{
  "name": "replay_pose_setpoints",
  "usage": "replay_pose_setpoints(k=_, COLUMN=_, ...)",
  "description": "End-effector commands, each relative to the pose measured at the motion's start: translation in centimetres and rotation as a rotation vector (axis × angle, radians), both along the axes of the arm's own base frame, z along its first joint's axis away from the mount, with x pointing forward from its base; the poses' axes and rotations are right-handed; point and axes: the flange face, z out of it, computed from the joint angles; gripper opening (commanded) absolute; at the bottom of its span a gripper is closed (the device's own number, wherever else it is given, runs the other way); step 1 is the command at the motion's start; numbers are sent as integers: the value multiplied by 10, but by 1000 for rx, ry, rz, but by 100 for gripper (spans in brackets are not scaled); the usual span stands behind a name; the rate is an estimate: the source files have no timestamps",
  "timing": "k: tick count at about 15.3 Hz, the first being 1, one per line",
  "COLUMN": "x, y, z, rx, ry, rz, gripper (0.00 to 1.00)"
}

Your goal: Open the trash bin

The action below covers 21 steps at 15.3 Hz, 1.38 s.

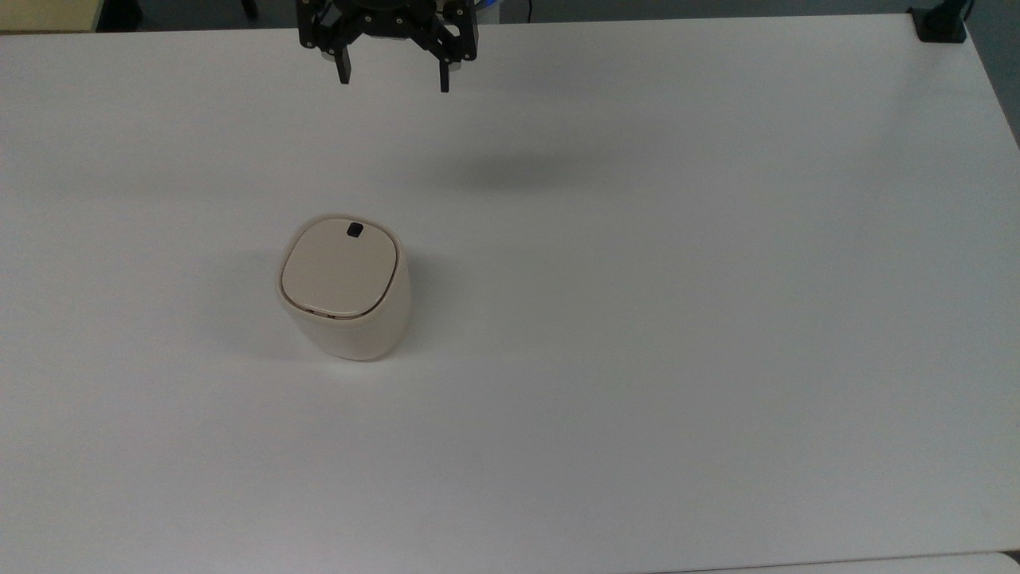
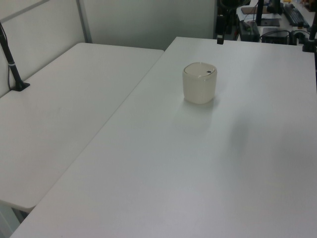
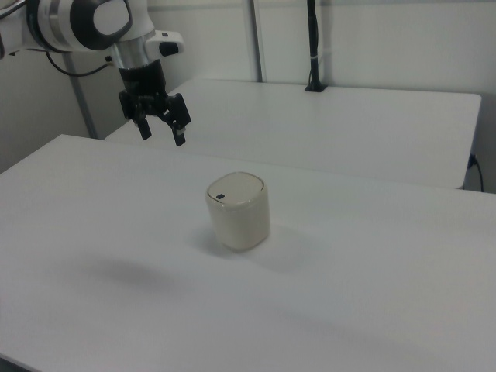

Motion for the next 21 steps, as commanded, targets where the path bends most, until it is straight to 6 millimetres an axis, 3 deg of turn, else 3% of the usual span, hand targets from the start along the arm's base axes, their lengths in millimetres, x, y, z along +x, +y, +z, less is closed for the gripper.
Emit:
replay_pose_setpoints(k=1, x=-8, y=-1, z=9, rx=20, ry=18, rz=4, gripper=9)
replay_pose_setpoints(k=8, x=-9, y=1, z=8, rx=18, ry=23, rz=26, gripper=9)
replay_pose_setpoints(k=12, x=-10, y=-1, z=7, rx=11, ry=41, rz=125, gripper=0)
replay_pose_setpoints(k=14, x=-9, y=0, z=5, rx=8, ry=42, rz=124, gripper=0)
replay_pose_setpoints(k=19, x=10, y=-12, z=-16, rx=1, ry=19, rz=24, gripper=0)
replay_pose_setpoints(k=21, x=23, y=-29, z=-29, rx=2, ry=-13, rz=-67, gripper=0)
